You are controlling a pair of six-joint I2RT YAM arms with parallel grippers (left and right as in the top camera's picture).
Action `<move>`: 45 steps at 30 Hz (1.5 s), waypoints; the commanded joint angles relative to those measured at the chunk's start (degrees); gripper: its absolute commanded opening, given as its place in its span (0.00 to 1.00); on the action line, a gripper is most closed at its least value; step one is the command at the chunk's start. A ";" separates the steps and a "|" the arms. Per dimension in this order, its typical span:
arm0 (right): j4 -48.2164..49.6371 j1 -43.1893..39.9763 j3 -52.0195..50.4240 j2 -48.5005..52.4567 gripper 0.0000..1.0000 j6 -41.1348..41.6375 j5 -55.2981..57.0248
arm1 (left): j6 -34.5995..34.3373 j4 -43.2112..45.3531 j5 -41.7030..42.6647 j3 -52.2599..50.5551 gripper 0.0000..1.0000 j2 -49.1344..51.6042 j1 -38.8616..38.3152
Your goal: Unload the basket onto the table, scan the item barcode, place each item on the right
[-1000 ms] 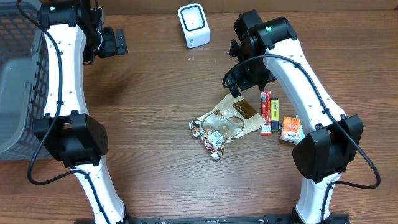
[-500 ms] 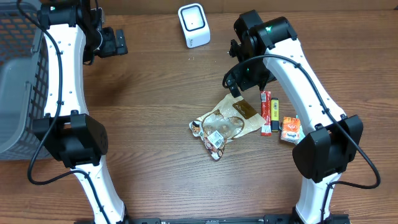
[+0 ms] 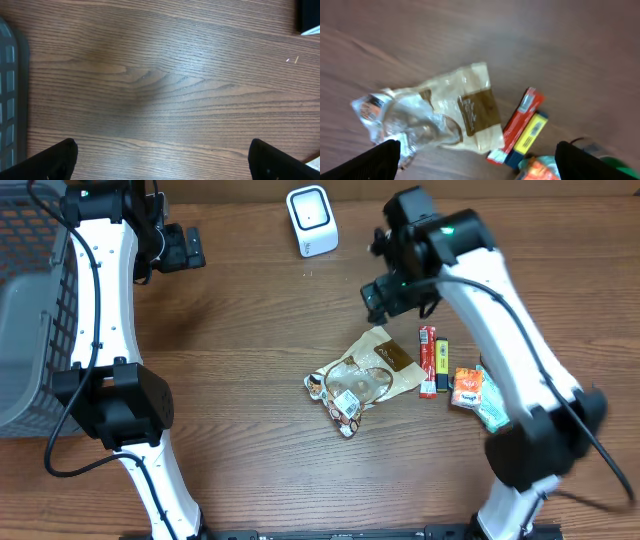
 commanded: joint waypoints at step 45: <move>85.07 -13.97 -94.25 -106.31 1.00 5.92 -13.33 | 0.46 0.02 -0.39 -0.15 1.00 -0.37 -0.39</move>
